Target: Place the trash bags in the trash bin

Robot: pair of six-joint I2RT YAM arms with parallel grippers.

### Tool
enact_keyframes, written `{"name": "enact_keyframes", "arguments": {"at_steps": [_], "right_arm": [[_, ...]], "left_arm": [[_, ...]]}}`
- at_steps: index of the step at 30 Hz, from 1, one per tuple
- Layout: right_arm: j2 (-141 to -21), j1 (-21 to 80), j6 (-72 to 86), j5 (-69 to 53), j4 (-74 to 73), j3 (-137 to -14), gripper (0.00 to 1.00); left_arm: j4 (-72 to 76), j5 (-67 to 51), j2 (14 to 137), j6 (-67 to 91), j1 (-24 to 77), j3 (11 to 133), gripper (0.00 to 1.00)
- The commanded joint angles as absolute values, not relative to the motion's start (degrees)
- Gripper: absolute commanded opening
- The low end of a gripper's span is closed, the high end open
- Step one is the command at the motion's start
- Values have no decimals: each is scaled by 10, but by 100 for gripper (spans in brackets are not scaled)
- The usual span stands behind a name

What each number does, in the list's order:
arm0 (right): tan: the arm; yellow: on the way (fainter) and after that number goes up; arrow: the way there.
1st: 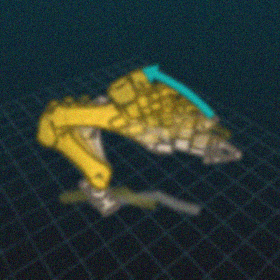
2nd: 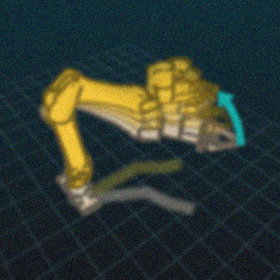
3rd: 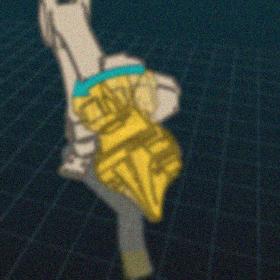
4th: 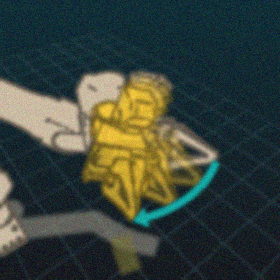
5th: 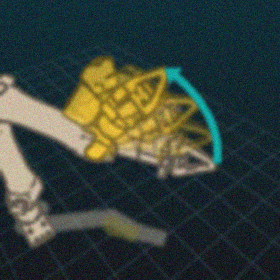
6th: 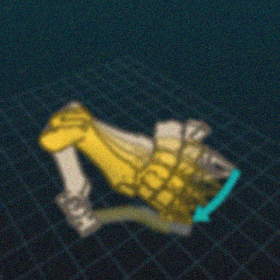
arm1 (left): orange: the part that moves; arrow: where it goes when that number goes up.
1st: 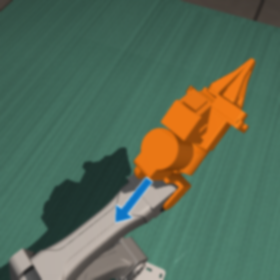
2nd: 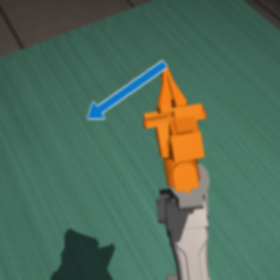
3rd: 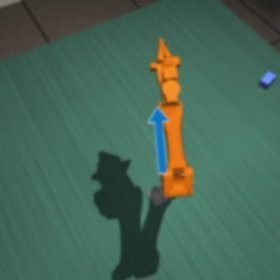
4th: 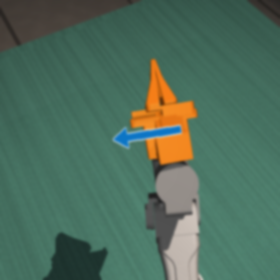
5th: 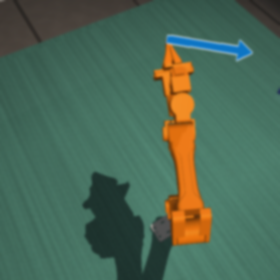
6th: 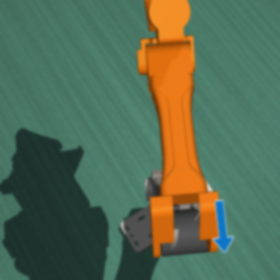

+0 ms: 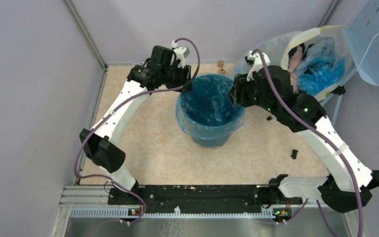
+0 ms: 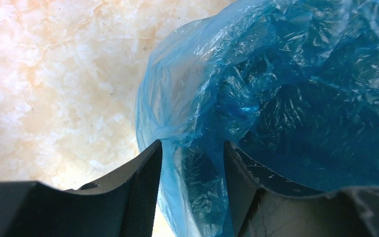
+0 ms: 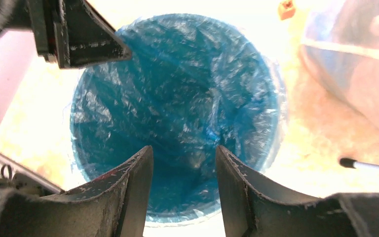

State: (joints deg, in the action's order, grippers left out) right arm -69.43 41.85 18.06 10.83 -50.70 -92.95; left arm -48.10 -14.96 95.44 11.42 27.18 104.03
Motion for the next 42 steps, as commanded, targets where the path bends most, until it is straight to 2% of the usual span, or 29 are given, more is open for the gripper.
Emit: {"name": "enact_keyframes", "arguments": {"at_steps": [1,6,11,16,23,30,38,42], "right_arm": [[-642,418,180,186,-451,-907,49],[-630,418,185,201,-460,-899,49],[-619,418,198,208,-463,-885,49],[-613,419,214,226,-479,-875,49],[-573,418,267,262,-492,-826,49],[-484,418,268,269,-461,-730,51],[-371,418,256,205,-368,-551,59],[-334,418,280,177,-356,-477,61]], "left_arm": [[-499,-101,968,79,287,1070,52],[-538,-49,1002,57,307,1115,40],[-570,-19,1028,43,313,1156,17],[-566,11,1032,47,311,1160,0],[-552,16,1070,48,263,1204,0],[-499,-42,1128,67,202,1245,0],[-443,-52,1187,70,182,1284,0],[-412,-51,1204,70,175,1299,6]]}}
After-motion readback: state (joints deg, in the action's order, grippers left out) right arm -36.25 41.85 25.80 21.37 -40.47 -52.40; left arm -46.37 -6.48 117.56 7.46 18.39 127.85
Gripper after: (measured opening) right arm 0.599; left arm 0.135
